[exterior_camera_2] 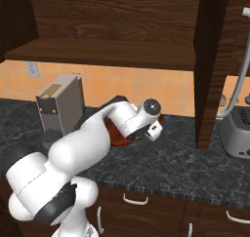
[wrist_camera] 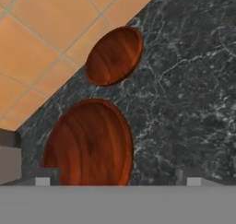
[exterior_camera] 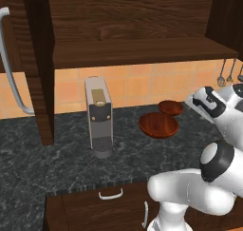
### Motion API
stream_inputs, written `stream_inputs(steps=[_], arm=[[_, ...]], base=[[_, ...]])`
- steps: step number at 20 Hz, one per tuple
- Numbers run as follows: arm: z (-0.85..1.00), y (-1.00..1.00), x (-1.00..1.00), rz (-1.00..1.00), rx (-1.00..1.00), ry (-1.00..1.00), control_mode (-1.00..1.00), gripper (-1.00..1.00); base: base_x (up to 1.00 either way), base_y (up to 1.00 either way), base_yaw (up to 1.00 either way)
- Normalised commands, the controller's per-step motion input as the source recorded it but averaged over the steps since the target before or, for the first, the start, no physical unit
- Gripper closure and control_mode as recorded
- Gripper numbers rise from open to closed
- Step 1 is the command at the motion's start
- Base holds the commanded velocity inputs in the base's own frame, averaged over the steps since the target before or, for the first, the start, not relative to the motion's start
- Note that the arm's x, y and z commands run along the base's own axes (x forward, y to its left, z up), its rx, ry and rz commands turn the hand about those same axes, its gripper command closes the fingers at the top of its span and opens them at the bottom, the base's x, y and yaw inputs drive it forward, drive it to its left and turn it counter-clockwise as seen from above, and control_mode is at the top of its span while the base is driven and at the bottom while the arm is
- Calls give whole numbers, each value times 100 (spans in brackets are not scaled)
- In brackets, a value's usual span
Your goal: Pick up the bowls on the counter and stack them on top of one another in the open cabinet. Place the smaller bowl on top of the larger bowl.
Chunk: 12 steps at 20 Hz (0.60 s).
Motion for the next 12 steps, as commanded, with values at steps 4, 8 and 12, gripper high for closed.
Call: stream_inputs(steps=[4,8,12], arm=[[-16,-38,95,0,0,0,-100,-100],[-25,-25,44,0,1,3,-100,-100],[-18,-6,15,-3,4,13,-100,-100]], base=[[0,0,0],[0,0,0],[0,0,0]])
